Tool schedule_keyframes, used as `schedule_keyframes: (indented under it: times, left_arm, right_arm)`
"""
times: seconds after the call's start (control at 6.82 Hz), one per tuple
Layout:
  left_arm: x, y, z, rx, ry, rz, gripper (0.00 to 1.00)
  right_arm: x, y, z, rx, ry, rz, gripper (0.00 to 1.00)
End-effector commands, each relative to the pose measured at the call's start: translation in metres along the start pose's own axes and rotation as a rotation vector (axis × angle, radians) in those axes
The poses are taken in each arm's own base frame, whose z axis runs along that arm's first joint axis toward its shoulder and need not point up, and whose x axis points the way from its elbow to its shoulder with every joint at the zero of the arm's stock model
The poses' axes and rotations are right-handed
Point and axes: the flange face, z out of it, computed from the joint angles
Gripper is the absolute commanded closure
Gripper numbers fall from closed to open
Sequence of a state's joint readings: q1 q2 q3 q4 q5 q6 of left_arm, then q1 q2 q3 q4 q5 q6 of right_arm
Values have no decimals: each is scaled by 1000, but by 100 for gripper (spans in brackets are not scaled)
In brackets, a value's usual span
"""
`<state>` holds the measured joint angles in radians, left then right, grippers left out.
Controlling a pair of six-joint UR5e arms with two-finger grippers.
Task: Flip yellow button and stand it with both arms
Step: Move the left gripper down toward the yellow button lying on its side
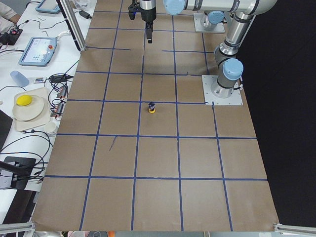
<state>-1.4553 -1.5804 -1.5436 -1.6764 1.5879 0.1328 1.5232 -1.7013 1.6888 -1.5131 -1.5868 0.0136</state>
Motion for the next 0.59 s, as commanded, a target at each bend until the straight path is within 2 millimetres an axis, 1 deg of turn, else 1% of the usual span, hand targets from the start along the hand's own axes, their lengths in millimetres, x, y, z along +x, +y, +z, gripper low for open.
schedule_keyframes:
  times: [0.0,0.15,0.29,0.44]
  left_arm:
    - [-78,-2,60,-58,32,48,1]
    - [-100,5,91,-39,31,101,1]
    - [-133,5,119,5,19,164,1]
    - [-162,17,149,9,24,253,1]
  right_arm:
    - [0,0,2,-5,-1,-1,0]
    - [0,0,2,-8,1,-1,0]
    - [0,0,2,-4,2,-1,0]
    - [0,0,1,-5,2,-1,0]
